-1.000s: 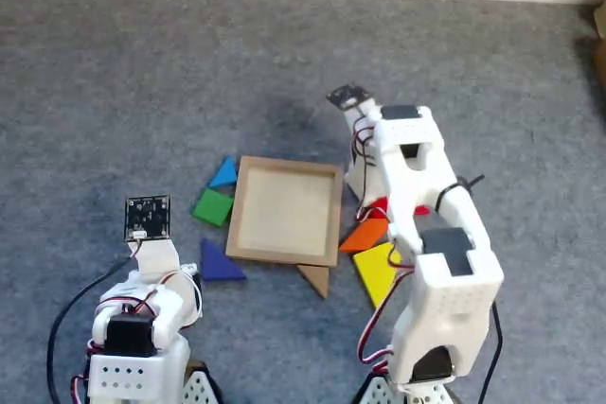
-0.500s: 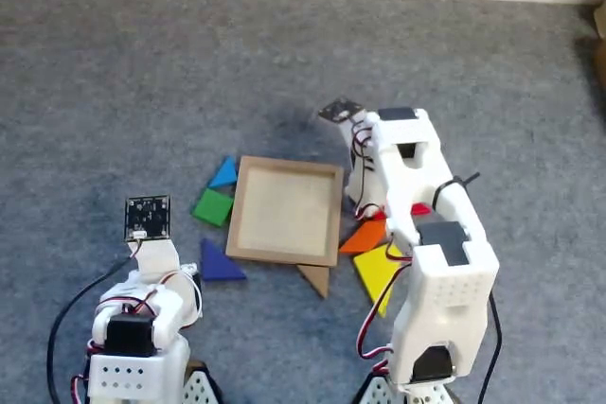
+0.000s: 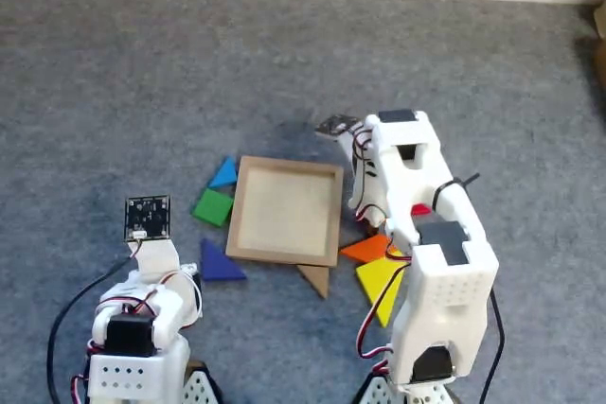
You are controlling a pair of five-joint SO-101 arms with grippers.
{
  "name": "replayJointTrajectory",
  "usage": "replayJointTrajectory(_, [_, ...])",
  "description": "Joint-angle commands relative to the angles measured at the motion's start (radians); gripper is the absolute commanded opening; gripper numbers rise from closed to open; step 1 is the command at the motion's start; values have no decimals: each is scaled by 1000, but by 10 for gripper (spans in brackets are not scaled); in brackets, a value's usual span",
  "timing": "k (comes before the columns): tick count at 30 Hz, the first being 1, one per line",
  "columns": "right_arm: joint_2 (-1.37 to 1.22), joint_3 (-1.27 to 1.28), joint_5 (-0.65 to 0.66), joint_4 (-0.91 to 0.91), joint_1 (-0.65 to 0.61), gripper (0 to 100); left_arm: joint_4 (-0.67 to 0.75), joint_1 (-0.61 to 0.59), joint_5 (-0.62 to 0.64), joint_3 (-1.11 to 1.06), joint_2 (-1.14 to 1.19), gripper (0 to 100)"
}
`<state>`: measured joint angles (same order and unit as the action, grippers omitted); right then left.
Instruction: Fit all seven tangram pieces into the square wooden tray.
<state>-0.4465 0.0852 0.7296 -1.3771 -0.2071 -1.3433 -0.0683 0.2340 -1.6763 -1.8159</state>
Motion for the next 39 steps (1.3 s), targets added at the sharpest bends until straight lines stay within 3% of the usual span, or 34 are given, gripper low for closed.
replayJointTrajectory(1, [-1,-8,38,-10,45,392,-5,-8,-2,-21,-10,5])
replayJointTrajectory(26, [-1,-7,31,91,24,390,-5,-8,-2,-21,-10,5])
replayJointTrajectory(32, [4,-8,32,90,24,281,-5,-8,-2,-21,-10,5])
replayJointTrajectory(39, [7,-8,37,84,25,221,-5,-8,-2,-21,-10,5])
